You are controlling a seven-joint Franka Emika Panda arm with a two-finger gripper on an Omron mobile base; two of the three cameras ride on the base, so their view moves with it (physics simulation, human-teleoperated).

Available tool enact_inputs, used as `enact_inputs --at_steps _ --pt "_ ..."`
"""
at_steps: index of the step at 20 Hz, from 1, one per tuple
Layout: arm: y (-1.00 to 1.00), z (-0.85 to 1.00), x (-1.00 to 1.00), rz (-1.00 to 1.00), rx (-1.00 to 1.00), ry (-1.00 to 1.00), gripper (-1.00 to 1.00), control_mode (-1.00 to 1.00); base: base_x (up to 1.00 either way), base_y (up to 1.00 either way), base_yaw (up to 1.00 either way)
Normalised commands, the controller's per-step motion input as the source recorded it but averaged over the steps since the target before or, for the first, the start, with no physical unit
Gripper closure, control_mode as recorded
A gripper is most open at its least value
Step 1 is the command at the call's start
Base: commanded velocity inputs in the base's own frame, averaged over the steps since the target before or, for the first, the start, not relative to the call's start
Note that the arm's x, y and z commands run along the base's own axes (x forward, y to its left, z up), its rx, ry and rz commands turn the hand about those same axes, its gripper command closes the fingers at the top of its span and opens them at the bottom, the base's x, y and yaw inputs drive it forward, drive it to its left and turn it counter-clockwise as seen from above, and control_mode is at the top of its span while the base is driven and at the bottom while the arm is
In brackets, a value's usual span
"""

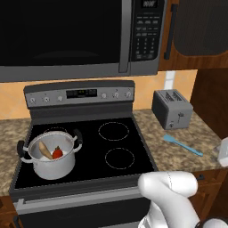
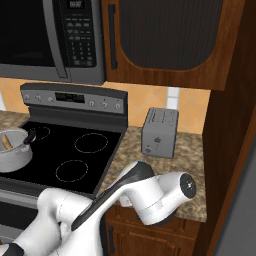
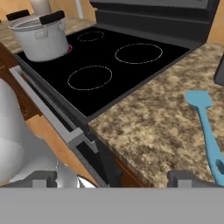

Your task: Put the sweet potato and tomato in the pot. Retrieve the spatula and lightly stir the vegetables in the pot.

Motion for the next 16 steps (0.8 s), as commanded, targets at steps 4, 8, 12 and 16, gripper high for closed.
enact_inputs --at_steps 4,8,12,16 --pt "-0.06 -0.11 0.23 0.02 0.0 0.0 -1.0 -1.0 0.0 0.0 0.0" --pt "0.03 -0.27 0.18 0.0 0.0 0.0 -1.0 -1.0 0.0 0.0 0.0" --pt "0.0 -0.22 0.04 0.0 0.0 0.0 -1.0 -1.0 0.0 0.0 0.0" --pt "-0.11 -0.02 0.01 0.0 0.01 -0.03 -1.0 -1.0 0.0 0.0 0.0"
